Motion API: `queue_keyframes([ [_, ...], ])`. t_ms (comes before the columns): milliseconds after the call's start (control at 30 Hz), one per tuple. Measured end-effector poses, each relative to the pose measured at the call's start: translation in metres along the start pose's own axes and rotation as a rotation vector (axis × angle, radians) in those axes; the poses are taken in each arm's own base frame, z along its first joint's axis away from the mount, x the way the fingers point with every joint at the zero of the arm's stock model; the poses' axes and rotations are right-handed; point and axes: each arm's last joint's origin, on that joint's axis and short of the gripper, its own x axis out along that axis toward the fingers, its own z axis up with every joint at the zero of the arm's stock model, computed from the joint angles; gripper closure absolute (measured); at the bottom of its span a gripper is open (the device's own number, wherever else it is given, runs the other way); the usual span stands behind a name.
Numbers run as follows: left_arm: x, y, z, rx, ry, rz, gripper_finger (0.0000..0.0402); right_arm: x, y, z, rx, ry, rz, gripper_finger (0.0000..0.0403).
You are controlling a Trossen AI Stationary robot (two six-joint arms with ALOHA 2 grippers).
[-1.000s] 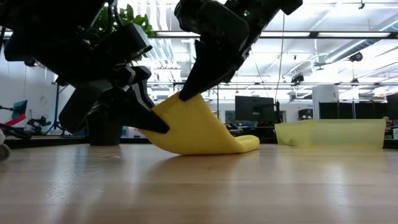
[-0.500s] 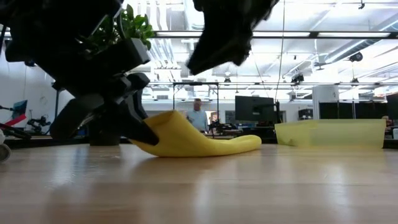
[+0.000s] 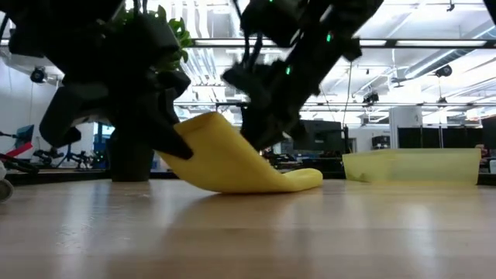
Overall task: Fold microfiber towels
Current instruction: Fold the yellow microfiber towel
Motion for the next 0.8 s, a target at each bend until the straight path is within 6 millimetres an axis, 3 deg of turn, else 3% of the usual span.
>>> queue_keyframes([
  [200,-0.007,0.004,0.006,-0.009,-0.021,0.001,0.0401,0.025,-0.008,-0.012,0.081,0.07,-0.003,0.0394],
  [300,-0.009,0.005,0.008,-0.008,-0.018,0.002,0.0401,0.027,-0.01,-0.013,0.113,0.094,0.01,0.0394],
  [533,-0.013,0.006,0.003,0.022,0.049,-0.038,0.0401,0.002,-0.005,-0.009,0.101,0.059,-0.023,0.0394],
  [800,-0.019,0.008,0.003,0.024,0.056,-0.055,0.0402,-0.008,0.007,-0.045,0.158,0.125,-0.012,0.0394],
])
